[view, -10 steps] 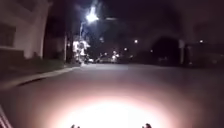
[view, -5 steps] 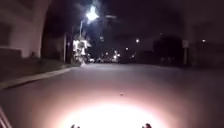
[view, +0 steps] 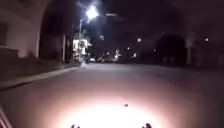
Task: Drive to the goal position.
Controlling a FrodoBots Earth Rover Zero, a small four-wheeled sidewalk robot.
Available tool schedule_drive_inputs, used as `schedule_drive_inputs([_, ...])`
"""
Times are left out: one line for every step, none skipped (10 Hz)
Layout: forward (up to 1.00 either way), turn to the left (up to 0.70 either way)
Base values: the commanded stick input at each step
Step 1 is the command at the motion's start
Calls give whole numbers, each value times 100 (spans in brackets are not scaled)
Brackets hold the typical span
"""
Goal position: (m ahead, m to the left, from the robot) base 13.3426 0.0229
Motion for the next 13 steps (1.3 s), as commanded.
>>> schedule_drive_inputs([85, 0])
schedule_drive_inputs([85, 0])
schedule_drive_inputs([85, 0])
schedule_drive_inputs([85, 0])
schedule_drive_inputs([85, 0])
schedule_drive_inputs([85, 0])
schedule_drive_inputs([85, 0])
schedule_drive_inputs([85, 0])
schedule_drive_inputs([85, 0])
schedule_drive_inputs([85, 0])
schedule_drive_inputs([85, 0])
schedule_drive_inputs([85, 0])
schedule_drive_inputs([85, 0])
